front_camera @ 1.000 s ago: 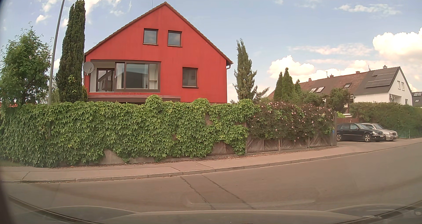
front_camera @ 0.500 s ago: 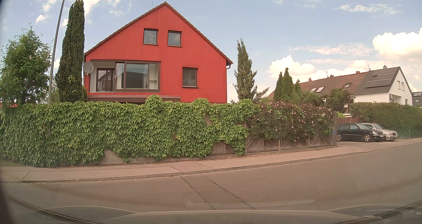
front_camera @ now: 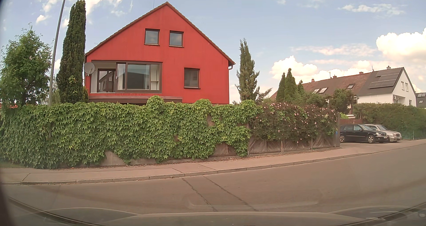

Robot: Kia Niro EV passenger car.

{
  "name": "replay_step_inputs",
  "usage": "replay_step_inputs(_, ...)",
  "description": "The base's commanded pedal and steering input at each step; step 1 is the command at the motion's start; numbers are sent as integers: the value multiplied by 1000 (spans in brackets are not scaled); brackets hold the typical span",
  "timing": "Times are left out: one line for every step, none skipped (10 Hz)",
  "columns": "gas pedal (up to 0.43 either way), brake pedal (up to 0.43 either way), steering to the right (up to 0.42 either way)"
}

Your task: Follow the waypoints while adhering to traffic rules and regulations

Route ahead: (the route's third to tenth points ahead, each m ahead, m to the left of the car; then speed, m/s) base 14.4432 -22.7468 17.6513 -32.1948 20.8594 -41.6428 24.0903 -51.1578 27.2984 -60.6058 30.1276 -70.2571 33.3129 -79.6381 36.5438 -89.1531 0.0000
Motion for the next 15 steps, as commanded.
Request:
replay_step_inputs(0, 628, 545)
replay_step_inputs(0, 616, 545)
replay_step_inputs(0, 598, 542)
replay_step_inputs(0, 598, 542)
replay_step_inputs(0, 598, 541)
replay_step_inputs(0, 598, 541)
replay_step_inputs(0, 598, 541)
replay_step_inputs(0, 598, 542)
replay_step_inputs(0, 598, 542)
replay_step_inputs(0, 598, 541)
replay_step_inputs(0, 598, 541)
replay_step_inputs(0, 598, 541)
replay_step_inputs(0, 598, 542)
replay_step_inputs(0, 598, 542)
replay_step_inputs(0, 604, 541)
